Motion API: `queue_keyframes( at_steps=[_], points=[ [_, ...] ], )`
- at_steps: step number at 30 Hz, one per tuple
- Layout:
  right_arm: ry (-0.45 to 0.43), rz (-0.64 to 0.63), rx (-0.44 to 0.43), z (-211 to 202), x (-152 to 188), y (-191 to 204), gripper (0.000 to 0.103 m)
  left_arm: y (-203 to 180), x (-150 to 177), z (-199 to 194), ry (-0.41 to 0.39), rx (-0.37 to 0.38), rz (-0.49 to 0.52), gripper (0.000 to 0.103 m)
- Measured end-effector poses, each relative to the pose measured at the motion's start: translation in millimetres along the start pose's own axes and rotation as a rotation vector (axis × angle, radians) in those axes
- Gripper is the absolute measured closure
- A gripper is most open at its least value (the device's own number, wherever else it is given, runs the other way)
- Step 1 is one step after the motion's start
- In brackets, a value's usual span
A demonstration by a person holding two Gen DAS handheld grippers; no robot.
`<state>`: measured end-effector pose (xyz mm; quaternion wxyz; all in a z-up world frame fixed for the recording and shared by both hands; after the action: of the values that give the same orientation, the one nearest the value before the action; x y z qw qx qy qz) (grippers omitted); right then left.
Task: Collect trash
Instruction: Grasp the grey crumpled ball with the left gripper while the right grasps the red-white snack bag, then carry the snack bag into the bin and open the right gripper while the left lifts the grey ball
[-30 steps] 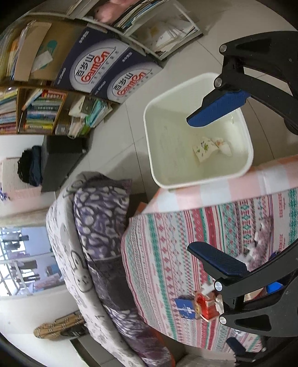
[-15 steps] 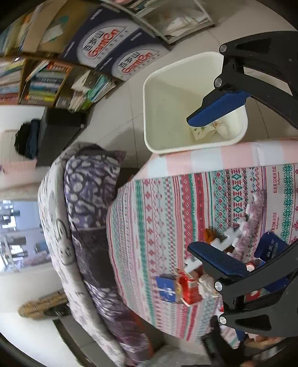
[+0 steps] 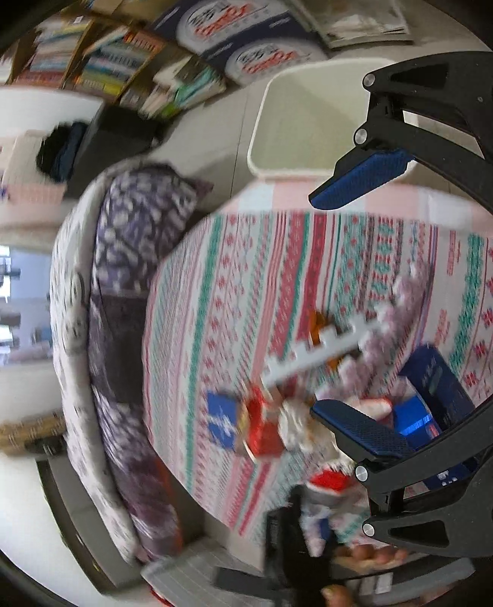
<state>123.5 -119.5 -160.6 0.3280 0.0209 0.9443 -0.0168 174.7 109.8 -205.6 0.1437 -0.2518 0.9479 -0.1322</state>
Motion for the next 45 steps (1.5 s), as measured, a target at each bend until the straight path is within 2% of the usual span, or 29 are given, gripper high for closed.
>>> queue_keyframes(
  at_steps=[5,8,11,17,24,26,27,28,34,45],
  points=[
    [0.044,-0.11,-0.116,7,7,46,0.007,-8,-22,-44,-0.172,-0.02,0.119,0.049],
    [0.079,-0.171,-0.158,12,14,75,0.007,-8,-31,-59,-0.212,-0.003,0.143,0.049],
    [0.102,-0.224,-0.164,20,21,96,0.007,-5,-34,-70,-0.221,0.016,0.149,0.048],
    [0.148,-0.285,-0.158,39,29,121,0.007,11,-34,-77,-0.221,0.004,0.161,0.048],
    [0.257,-0.168,-0.204,64,36,127,0.007,29,-37,-77,-0.194,0.005,0.161,0.048],
    [0.271,-0.134,-0.206,69,38,127,0.017,33,-38,-75,-0.188,-0.001,0.164,0.048],
    [0.285,-0.113,-0.214,71,39,126,0.027,34,-38,-74,-0.185,-0.005,0.166,0.048],
    [0.294,-0.092,-0.226,73,39,125,0.027,36,-38,-73,-0.184,-0.009,0.168,0.048],
    [0.212,-0.032,-0.261,55,22,125,0.029,39,-40,-78,-0.205,-0.012,0.182,0.048],
    [-0.018,0.073,-0.256,9,-25,98,0.028,17,-37,-98,-0.348,-0.06,0.288,0.048]
  ],
)
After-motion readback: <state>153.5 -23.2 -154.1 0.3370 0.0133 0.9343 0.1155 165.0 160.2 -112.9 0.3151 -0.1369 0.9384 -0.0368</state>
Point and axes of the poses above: each gripper's, at about its wrist camera, not at the fingertips, and z roughly the way its jaws point, y to its left, x to its underside, the point moved 6 cm from there along z, roughly the way its jaws point, and after that the axes turned 2 degrees about -z, right-handed, at the moved point
